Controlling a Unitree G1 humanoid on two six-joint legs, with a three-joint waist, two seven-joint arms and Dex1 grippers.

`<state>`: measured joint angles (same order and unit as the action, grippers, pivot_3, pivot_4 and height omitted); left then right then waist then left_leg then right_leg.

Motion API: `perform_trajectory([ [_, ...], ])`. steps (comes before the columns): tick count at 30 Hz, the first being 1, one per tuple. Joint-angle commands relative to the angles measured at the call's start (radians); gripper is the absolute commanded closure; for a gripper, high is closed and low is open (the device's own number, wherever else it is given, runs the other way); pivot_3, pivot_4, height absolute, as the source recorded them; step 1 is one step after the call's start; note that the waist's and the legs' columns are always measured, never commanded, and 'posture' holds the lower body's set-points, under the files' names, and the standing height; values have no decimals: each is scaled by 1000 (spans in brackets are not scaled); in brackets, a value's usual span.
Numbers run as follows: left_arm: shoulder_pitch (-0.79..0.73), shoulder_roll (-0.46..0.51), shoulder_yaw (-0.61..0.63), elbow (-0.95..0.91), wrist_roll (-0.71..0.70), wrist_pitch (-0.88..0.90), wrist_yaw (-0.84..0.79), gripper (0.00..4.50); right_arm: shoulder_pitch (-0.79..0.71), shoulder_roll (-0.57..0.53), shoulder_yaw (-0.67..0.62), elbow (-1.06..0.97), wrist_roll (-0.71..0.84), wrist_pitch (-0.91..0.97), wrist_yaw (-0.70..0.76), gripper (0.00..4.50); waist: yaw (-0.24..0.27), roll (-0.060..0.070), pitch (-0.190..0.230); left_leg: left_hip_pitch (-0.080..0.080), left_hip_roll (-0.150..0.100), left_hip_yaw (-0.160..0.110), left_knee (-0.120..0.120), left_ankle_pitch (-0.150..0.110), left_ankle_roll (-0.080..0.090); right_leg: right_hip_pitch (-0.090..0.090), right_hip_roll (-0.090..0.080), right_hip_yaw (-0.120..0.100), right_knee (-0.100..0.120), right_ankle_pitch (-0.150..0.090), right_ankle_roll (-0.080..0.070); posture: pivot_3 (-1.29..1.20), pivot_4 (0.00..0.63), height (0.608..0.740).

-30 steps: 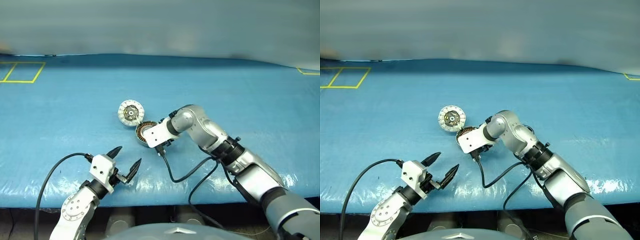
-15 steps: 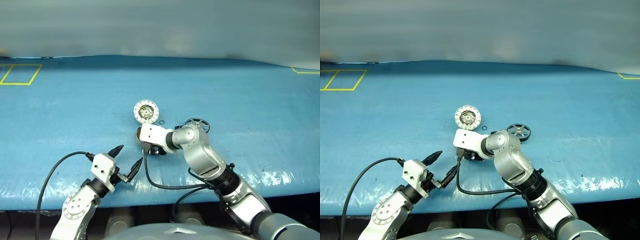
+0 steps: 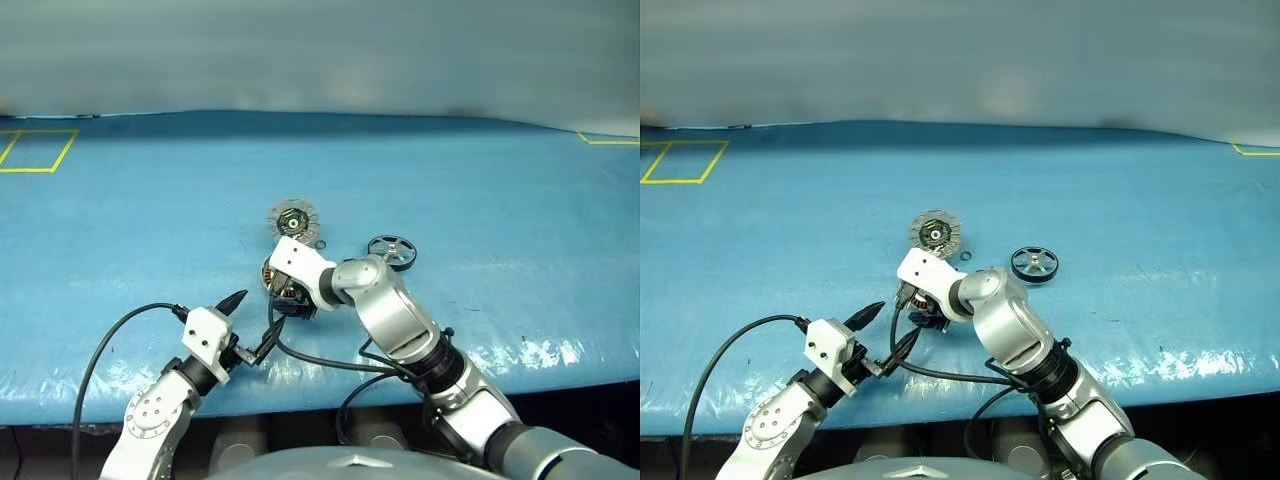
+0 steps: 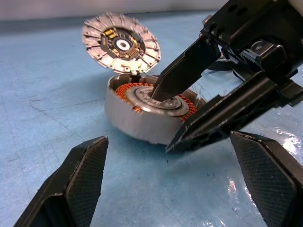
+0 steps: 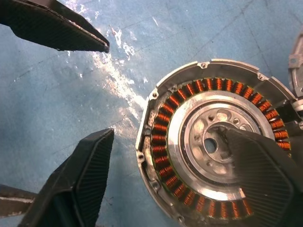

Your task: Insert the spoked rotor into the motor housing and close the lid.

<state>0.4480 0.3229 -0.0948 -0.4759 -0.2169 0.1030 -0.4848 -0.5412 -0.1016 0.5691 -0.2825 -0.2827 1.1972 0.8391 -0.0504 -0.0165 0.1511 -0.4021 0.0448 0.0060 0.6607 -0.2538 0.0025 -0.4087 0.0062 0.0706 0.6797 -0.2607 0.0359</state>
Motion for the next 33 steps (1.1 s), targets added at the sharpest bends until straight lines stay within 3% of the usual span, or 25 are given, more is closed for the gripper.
perform_trajectory([
  [1,-11,0,-14,-21,-8,-3,-6,0,-24,22,-14,-42,62,39,-39,12,1,0,0,0,0,0,0,0,0,0,0,0,0,0,0,0,150,740],
  [18,-24,3,-20,-16,-9,-2,-14,0,-139,48,-117,-215,322,198,-170,12,-11,0,1,-10,0,-2,1,0,0,-6,0,-1,-1,1,2,0,150,740],
  [25,-23,2,-16,-17,-5,-6,-13,0,-58,-37,-319,-238,500,-81,-80,12,-10,0,1,-9,0,-2,1,0,0,-5,0,-1,-2,1,2,0,150,740],
  [29,-23,0,-16,-16,-3,-16,-15,0,13,-107,-417,-139,480,-266,-145,12,-10,0,1,-10,-1,-1,1,0,0,-5,0,-1,-2,1,2,0,150,740],
  [33,-26,1,-13,-11,9,-33,-11,0,45,-137,-428,-25,431,-375,-241,12,-13,0,1,-9,-1,-1,1,0,0,-4,1,0,-2,1,3,0,150,740],
])
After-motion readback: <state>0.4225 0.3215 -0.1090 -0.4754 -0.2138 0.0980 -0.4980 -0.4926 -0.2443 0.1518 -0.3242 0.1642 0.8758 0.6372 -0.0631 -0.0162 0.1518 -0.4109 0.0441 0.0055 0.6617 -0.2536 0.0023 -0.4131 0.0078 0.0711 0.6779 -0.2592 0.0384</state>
